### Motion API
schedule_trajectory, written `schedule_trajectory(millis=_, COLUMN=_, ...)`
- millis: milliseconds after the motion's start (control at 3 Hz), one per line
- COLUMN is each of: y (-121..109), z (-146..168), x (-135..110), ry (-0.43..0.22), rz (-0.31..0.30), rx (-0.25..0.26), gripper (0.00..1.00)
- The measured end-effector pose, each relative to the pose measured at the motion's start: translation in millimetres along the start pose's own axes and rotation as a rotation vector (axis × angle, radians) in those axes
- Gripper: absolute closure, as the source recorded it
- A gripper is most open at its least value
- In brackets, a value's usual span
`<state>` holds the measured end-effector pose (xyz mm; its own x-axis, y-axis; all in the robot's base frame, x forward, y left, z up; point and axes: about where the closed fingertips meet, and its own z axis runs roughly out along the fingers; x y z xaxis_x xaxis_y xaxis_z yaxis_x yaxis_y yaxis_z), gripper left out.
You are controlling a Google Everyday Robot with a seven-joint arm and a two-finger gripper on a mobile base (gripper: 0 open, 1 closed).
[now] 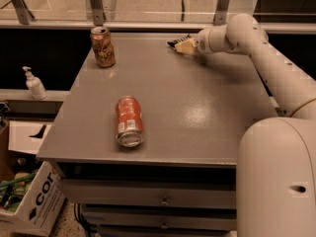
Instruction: Move rxbar chocolate near orange can
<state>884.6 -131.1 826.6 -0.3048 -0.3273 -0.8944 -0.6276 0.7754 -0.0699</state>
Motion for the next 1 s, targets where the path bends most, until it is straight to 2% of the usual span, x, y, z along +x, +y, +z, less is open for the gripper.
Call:
schedule_trajectory(millis=333, y=-10.5, z=-15.8, x=3.0, ry=-0.005, rz=0.003, rx=0.018, gripper=0.88)
schedule_trajectory(millis=667, y=-9.6, z=-40.7, x=-7.4, ry=-0.035, rz=-0.004, rx=-0.004, gripper=1.0)
schedule_trajectory(millis=1000, y=21.6, z=-62.4, x=-23.1, ry=-0.062, rz=-0.034, rx=-0.097, gripper=1.0)
